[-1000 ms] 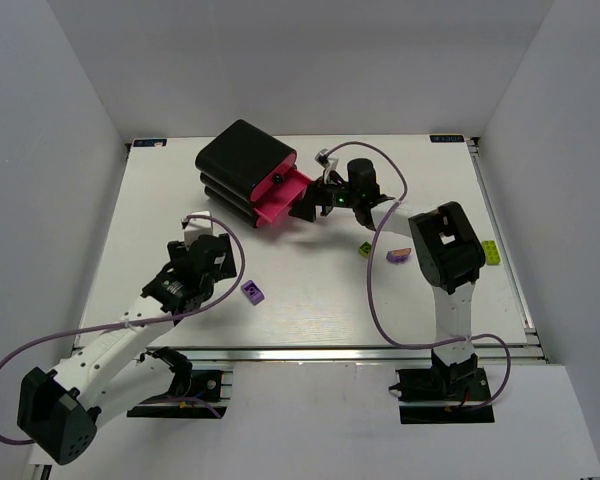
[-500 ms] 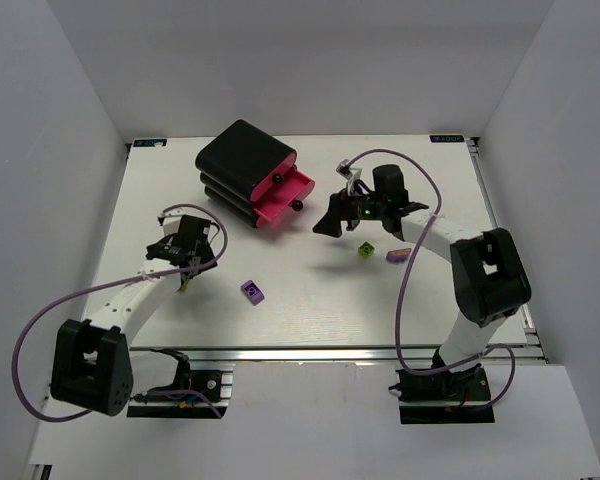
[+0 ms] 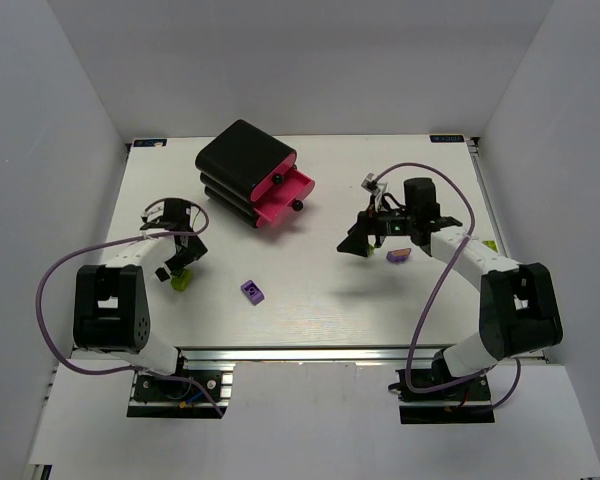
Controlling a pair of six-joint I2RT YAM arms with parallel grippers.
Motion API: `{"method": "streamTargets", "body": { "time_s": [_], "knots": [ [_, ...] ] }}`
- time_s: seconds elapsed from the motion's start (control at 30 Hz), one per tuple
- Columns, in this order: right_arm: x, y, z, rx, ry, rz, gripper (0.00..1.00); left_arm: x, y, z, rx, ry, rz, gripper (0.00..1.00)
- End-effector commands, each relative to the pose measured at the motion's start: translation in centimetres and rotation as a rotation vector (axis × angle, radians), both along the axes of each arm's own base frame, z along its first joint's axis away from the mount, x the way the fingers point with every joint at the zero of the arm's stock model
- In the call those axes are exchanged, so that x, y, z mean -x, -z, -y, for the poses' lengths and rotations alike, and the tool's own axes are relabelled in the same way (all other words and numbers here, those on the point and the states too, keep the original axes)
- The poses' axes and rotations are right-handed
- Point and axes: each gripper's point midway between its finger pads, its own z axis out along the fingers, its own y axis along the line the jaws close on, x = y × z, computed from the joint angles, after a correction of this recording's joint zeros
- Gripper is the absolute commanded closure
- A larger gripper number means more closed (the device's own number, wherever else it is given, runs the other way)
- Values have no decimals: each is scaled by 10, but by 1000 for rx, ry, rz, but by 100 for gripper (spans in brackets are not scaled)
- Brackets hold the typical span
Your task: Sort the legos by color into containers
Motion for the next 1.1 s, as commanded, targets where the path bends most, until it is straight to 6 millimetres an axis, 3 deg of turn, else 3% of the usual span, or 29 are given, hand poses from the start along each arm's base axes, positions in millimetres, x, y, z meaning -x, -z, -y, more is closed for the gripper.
{"method": "streamTargets", "body": {
  "time_s": [0.0, 0.2, 0.4, 0.5, 0.57, 0.63, 0.7, 0.8, 0.83, 0.9, 0.93, 1.0, 1.07],
  "knots": [
    [11, -11, 9, -31, -36, 26, 11, -11, 0, 11, 98, -15, 46, 3],
    [11, -14, 23, -34, -9, 25, 11, -5, 14, 9, 144, -53, 36, 8],
    [11, -17, 36, -35, 24, 17, 11, 2, 25, 11, 192, -60, 35, 20],
    [13, -21, 40, -37, 34, 26, 11, 4, 29, 10, 203, -66, 37, 30],
    [14, -25, 43, -35, 47, 43, 12, 2, 25, 11, 206, -63, 49, 43],
    [19, -23, 45, -30, 50, 48, 13, -4, 14, 11, 208, -52, 98, 53],
    [20, -27, 48, -24, 64, 77, 14, -9, 2, 16, 208, -19, 142, 69],
    [19, -28, 56, 7, 113, 144, 17, -20, -37, 24, 197, 98, 259, 93],
    [12, -28, 61, 37, 148, 190, 21, -28, -60, 40, 242, 190, 344, 98],
    [7, -29, 69, 79, 214, 246, 27, -32, -85, 60, 272, 352, 412, 100],
    [4, -30, 73, 93, 236, 264, 35, -33, -108, 76, 319, 451, 481, 100],
    [1, -37, 77, 101, 259, 299, 45, -31, -133, 111, 372, 661, 544, 100],
    [1, -39, 76, 103, 243, 287, 75, -23, -159, 149, 468, 856, 615, 100]
  ]
}}
